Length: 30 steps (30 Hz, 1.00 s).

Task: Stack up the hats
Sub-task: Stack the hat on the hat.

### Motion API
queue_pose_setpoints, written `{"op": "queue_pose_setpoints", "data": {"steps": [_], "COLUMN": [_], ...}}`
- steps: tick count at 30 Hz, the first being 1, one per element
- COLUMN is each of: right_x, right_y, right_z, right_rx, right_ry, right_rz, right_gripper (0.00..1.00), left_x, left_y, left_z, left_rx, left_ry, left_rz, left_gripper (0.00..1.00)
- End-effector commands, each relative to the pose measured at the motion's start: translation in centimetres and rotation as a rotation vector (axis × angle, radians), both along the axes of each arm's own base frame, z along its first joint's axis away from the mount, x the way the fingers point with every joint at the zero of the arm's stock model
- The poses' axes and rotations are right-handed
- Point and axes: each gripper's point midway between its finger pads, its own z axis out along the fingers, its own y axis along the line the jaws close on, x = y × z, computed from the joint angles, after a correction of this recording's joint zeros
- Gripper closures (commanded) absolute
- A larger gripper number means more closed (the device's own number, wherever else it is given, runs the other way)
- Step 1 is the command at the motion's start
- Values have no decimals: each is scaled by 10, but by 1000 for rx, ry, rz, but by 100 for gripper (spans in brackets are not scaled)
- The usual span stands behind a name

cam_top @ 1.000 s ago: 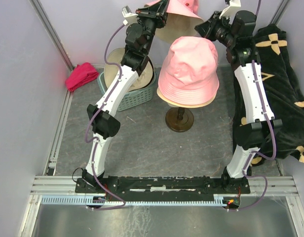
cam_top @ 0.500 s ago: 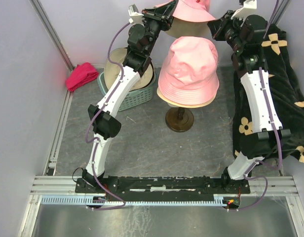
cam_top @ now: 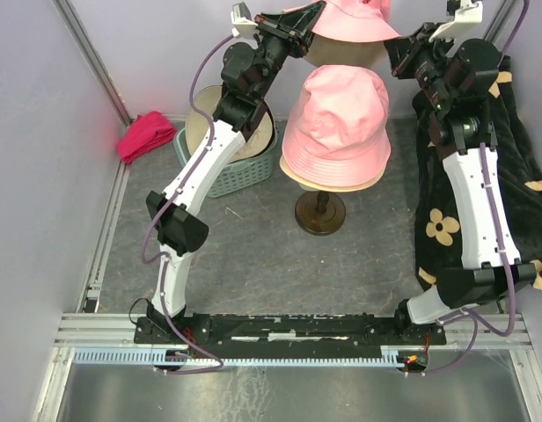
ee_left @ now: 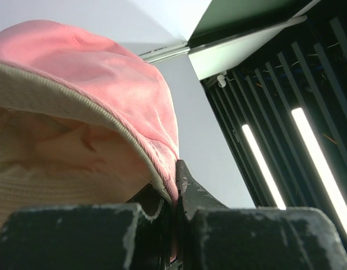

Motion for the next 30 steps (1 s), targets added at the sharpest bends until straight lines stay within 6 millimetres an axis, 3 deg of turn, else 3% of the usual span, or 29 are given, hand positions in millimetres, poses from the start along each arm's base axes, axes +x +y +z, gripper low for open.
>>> {"op": "queue_pose_setpoints", "data": {"steps": [1,14,22,30], "right_x": [-24,-31,-43,-63], "right_y": [-39,-71,-74,-73], "right_z": [34,13,17,29], "right_rx": [-16,-30,-24,-11], "right_ry": [-118,-77,-108,-158], "right_rz": [-163,-335,-348,-337], "right_gripper": [90,84,91,95], "left_x": [-55,-81,-92,-109], "left_y": [44,21,17,28], "left_z": [71,72,76,84], "left_rx": [-106,-107,-97,-77], "left_ry": [-154,-193,-213,-247], "left_rz": [-3,-99,-118,-95], "left_gripper": [97,97,97,97]}}
